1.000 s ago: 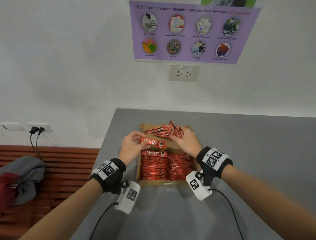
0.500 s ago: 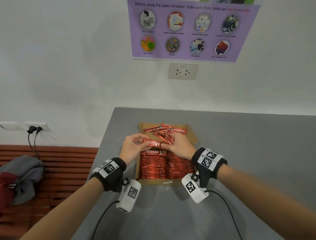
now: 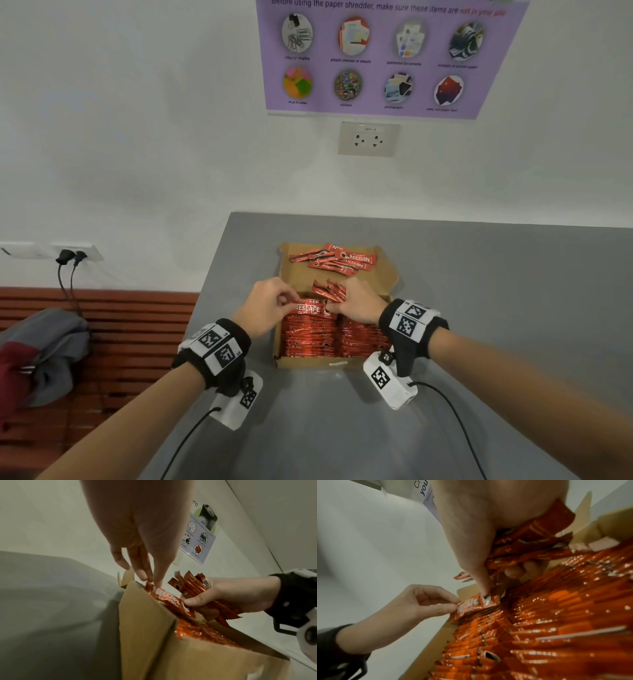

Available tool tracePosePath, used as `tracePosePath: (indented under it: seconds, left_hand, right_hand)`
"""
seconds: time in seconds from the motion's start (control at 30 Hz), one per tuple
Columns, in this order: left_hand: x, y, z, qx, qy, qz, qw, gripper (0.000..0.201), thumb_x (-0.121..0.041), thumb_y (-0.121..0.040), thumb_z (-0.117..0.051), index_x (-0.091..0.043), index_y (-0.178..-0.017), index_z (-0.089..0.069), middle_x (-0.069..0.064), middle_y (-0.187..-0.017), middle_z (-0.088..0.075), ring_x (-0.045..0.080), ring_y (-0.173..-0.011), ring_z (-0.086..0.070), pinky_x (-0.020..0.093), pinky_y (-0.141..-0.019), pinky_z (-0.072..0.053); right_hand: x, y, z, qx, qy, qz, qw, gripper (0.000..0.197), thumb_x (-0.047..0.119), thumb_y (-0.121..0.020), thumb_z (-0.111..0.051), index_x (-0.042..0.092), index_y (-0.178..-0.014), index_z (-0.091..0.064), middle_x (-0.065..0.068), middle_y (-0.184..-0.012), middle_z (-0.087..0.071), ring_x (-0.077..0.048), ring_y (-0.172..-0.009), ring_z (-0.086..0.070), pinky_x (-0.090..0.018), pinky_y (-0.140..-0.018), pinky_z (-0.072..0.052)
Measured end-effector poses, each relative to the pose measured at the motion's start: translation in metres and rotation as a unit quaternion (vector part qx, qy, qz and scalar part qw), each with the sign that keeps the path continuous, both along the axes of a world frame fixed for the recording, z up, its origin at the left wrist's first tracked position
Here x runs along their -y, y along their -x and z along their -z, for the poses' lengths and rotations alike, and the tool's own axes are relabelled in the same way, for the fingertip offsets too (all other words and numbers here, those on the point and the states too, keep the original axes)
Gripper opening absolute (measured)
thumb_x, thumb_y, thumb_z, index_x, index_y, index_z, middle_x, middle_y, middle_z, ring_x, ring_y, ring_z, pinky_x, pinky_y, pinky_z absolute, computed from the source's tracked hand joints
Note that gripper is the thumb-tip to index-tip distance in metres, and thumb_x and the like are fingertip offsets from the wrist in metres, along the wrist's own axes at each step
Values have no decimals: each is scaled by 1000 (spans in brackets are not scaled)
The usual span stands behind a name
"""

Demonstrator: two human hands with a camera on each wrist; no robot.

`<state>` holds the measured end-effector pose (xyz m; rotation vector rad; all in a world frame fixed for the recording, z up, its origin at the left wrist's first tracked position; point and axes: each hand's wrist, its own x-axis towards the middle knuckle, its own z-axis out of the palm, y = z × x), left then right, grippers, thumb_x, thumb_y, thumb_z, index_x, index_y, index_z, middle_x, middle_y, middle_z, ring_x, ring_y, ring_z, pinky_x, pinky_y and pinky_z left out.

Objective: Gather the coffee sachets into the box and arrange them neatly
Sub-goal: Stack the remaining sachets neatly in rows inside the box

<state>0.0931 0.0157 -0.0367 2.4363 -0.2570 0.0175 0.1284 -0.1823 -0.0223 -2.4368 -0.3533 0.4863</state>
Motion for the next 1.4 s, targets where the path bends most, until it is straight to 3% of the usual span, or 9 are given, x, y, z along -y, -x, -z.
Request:
tracePosePath:
  seconds: [0.17, 0.3, 0.4, 0.5, 0.8, 1.07, 1.2, 1.3, 1.4]
  left_hand:
    - [8, 2, 6, 8, -66, 23, 998, 19, -23, -80, -71, -14, -97, -70, -2, -102, -63, 12, -95, -55, 29, -90, -45]
    - [10, 1, 11, 13, -112, 37, 993, 23, -25, -81, -69, -17, -103, -67, -2, -108, -63, 14, -101, -55, 39, -97, -41]
    - [10, 1, 14, 25, -128, 37, 991, 29, -28, -83, -66, -20, -111, -63, -3, -113, -56, 13, -107, -50, 36, -100, -36]
    - [10, 0, 14, 50, -172, 47, 983, 32, -33, -86, -62, -23, -116, -59, -6, -119, -53, 13, -113, -43, 32, -97, -27]
    - [14, -2, 13, 37, -203, 56, 977, 27, -37, -89, -57, -24, -113, -61, -9, -116, -59, 11, -110, -47, 33, -98, -24]
    - [12, -1, 12, 38, -188, 57, 980, 32, -42, -86, -57, -24, -112, -60, -9, -115, -58, 10, -108, -48, 34, -99, -25]
    - [15, 1, 8, 87, -98, 18, 991, 49, -52, -86, -48, -16, -118, -57, -4, -111, -57, 10, -102, -53, 28, -95, -34]
    - [25, 0, -6, 68, 85, -23, 994, 36, -31, -94, -51, -10, -123, -54, -2, -108, -59, 3, -89, -58, 13, -82, -44]
    - [36, -4, -16, 47, 191, -58, 979, 17, -12, -91, -57, -11, -106, -64, 1, -98, -66, 2, -66, -63, 10, -65, -49]
  right_hand:
    - [-4, 1, 0, 7, 14, -14, 1000, 16, 19, -84, -68, 4, -88, -66, -8, -80, -67, -16, -67, -58, -24, -59, -45]
    - [-5, -1, 0, 23, 44, -18, 999, 14, 21, -84, -68, 8, -86, -66, -8, -84, -69, -21, -71, -63, -30, -64, -51]
    - [-5, -3, 1, 27, 58, -25, 998, 11, 22, -84, -67, 12, -82, -63, -8, -85, -69, -20, -72, -63, -31, -65, -52]
    - [-4, -6, 1, 20, 60, -29, 998, 16, 23, -83, -68, 8, -89, -66, -7, -89, -70, -22, -77, -65, -38, -74, -55]
    - [-4, -8, -1, 29, 58, -34, 997, 20, 21, -81, -71, 6, -94, -67, -8, -90, -71, -22, -79, -66, -40, -75, -55]
    - [-1, -2, -6, 69, 37, -29, 997, 21, 16, -82, -69, 9, -101, -65, -6, -96, -70, -19, -82, -65, -25, -67, -49]
    - [3, -1, -10, 69, -20, -7, 997, 32, 13, -81, -70, 7, -111, -61, -6, -106, -67, -13, -85, -61, -13, -63, -42]
    - [0, 4, -15, 84, -42, -52, 994, 38, 16, -83, -69, 8, -119, -58, -5, -111, -66, -10, -90, -59, -8, -67, -39]
    - [-6, 8, -18, 98, -68, -103, 987, 44, 21, -85, -67, 13, -126, -55, 0, -119, -63, -12, -105, -59, -13, -85, -40]
